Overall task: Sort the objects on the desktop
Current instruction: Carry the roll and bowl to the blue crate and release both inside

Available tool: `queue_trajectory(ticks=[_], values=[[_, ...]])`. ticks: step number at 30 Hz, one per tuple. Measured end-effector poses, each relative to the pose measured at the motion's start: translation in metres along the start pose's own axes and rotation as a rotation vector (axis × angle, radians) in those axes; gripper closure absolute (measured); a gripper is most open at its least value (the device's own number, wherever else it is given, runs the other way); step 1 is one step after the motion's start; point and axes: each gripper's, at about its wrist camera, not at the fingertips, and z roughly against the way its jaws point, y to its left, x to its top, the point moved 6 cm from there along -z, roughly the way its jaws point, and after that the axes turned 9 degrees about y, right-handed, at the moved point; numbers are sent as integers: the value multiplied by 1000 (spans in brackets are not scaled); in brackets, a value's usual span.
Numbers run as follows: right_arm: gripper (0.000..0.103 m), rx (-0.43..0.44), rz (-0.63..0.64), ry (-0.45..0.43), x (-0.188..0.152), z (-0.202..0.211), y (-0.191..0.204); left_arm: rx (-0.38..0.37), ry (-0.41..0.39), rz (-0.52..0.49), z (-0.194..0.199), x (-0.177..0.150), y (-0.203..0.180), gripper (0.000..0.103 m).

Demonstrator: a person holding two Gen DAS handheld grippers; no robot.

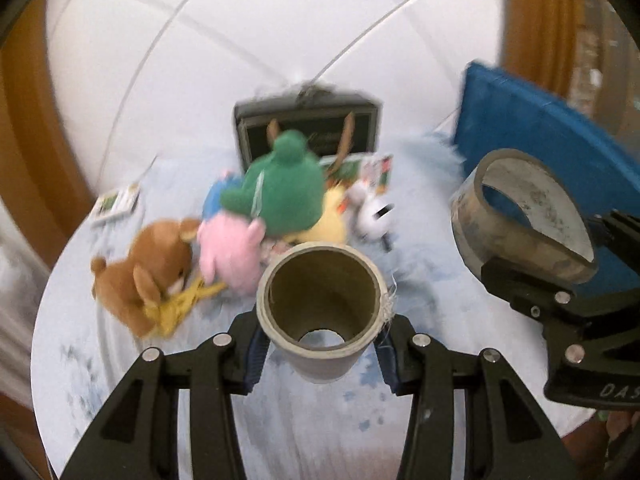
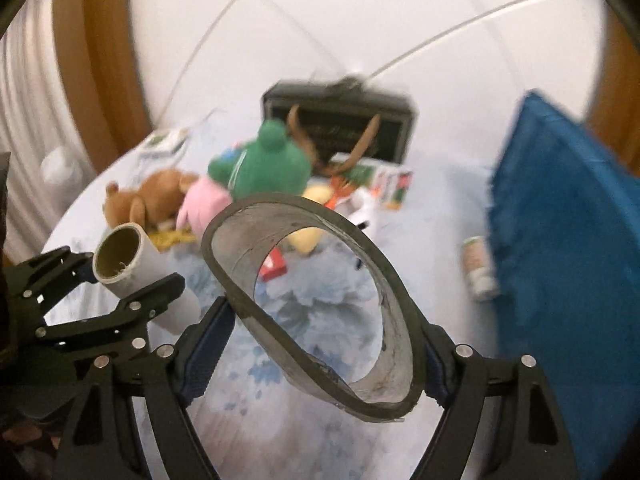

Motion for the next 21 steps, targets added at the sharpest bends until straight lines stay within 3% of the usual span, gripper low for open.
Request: queue_trajectory(ticks=[7,12,17,21], values=[[21,-138,-137,-147,-20,107,-26,-127,-163,-99,71,29,-50,58],[21,-199,-211,-254,-35,173,-68,-207,-297,-157,127,55,-118,58],[21,-281,-285,-334,-61,230,-143,-290,-369,-211,160,74,-211,58],[21,-372,-353,-338,-91,258,-228,-334,-358,-271,164,82,-301,58]])
